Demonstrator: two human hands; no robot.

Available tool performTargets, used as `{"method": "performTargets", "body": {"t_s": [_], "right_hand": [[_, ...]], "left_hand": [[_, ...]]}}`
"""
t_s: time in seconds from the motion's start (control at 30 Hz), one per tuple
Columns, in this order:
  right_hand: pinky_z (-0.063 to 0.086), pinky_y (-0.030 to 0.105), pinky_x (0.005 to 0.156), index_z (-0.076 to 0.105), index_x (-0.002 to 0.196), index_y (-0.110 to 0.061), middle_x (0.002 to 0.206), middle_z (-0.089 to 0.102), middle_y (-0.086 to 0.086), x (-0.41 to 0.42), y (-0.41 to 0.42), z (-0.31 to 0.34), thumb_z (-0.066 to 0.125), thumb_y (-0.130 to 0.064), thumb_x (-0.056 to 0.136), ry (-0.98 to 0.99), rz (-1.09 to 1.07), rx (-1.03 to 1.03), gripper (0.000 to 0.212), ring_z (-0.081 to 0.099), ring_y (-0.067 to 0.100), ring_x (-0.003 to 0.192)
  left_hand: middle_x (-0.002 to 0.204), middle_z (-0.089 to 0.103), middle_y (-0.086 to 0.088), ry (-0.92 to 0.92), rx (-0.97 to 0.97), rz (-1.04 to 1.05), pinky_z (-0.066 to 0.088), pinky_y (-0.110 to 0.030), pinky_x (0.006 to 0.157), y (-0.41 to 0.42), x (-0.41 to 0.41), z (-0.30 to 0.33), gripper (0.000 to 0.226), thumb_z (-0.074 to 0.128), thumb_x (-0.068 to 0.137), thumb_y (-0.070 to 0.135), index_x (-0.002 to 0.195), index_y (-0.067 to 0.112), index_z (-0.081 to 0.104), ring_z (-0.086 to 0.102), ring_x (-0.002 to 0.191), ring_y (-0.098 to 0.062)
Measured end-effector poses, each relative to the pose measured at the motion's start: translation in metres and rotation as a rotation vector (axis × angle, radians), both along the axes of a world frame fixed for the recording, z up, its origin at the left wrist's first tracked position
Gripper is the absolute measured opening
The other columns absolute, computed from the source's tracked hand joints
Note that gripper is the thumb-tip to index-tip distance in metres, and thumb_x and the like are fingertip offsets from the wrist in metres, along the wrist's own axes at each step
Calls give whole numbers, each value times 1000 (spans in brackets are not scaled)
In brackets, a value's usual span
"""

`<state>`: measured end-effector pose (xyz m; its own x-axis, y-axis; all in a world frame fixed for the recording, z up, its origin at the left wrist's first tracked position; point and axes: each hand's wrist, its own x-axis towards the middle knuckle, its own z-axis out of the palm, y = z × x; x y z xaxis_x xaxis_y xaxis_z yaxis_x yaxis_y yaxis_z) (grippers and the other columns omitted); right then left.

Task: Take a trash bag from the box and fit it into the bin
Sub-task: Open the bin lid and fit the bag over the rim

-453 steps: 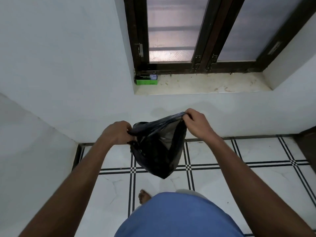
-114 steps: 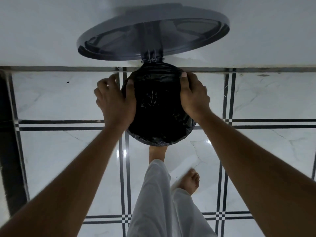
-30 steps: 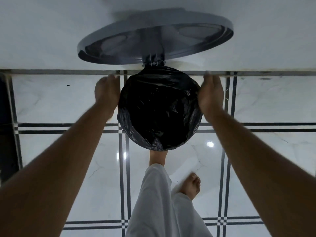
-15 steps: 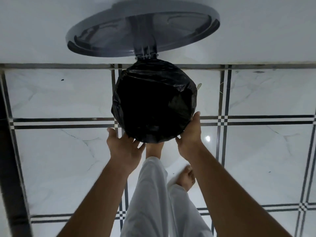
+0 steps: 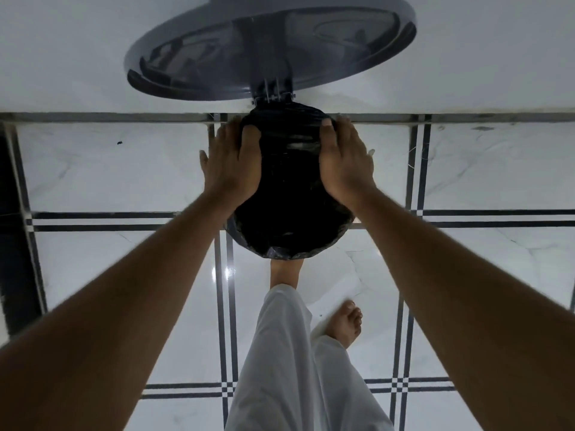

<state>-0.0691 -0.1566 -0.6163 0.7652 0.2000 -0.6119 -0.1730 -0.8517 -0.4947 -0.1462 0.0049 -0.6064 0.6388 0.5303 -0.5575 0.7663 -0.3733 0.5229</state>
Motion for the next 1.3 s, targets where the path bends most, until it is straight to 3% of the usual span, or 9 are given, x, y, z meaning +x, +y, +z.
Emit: {"method": "performTargets", "body": {"t_s": [0.1, 0.23, 0.43, 0.63, 0.77, 0.9, 1.03, 1.17, 1.3], "right_hand": [[20, 52, 132, 41, 172, -22, 178, 41, 7, 30, 9, 3, 14, -51, 120, 159, -39, -23, 65, 36, 29, 165], [29, 46, 130, 49, 166, -12, 173, 47, 19, 47, 14, 4, 13, -57, 119, 308, -153, 25, 74, 43, 33, 161], [42, 36, 109, 63, 148, -14, 138, 70, 0, 30, -11, -4, 35, -52, 117, -37, -400, 151, 56, 60, 24, 137], [48, 52, 117, 65, 146, -20, 143, 69, 5, -11, -43, 0, 39, -56, 111, -144, -231, 119, 57, 61, 29, 135], [43, 57, 126, 47, 164, -26, 159, 62, 2, -29, -47, -3, 37, -61, 113, -24, -92, 224, 63, 55, 27, 150], [22, 56, 137, 18, 179, -18, 183, 31, 12, -20, -47, -7, 35, -66, 107, 43, -110, 108, 88, 26, 32, 170], [38, 51, 127, 45, 165, -8, 166, 50, 19, -21, -49, 11, 56, -47, 108, -121, -123, 17, 70, 42, 38, 156], [56, 38, 98, 75, 117, -12, 109, 73, -1, -37, -50, 49, 62, -21, 102, -247, -113, 63, 22, 67, 23, 110], [61, 29, 88, 76, 103, -18, 98, 77, -6, -54, -38, 97, 62, -18, 100, -265, -150, 261, 14, 73, 10, 91]], "left_hand": [[143, 65, -12, 122, -72, -3, 38, -55, 118, 16, 18, -12, 45, 18, 107, 38, 116, 20, 59, 55, 134, -37], [155, 60, -18, 230, -188, 60, 37, -49, 122, 43, 39, -35, 68, 24, 103, 55, 143, 17, 64, 54, 142, -37], [128, 72, -22, 116, 100, 109, 43, -35, 84, 54, 14, -43, 42, 41, 110, 32, 122, 4, 71, 66, 118, -39], [138, 62, -7, -151, 255, 112, 51, -44, 103, 13, -65, 3, 38, 52, 108, 39, 134, 15, 64, 61, 125, -28], [143, 63, 1, -80, -184, 238, 48, -33, 102, -4, -80, 0, 58, 33, 114, 58, 152, 20, 55, 59, 133, -20], [154, 62, 7, 106, -390, 304, 40, -54, 123, 24, -91, -45, 90, 11, 92, 95, 153, 45, 56, 55, 145, -22], [146, 63, -9, 80, -6, 291, 47, -53, 116, 20, -73, -6, 67, 40, 106, 65, 144, 15, 62, 59, 136, -30], [125, 68, -5, -79, 111, 33, 52, -50, 106, -4, -71, 52, 28, 55, 102, 34, 120, 19, 69, 63, 119, -26], [116, 72, -3, -279, 161, -92, 56, -50, 103, -29, -67, 107, 19, 57, 100, 22, 113, 18, 70, 66, 111, -26]]}}
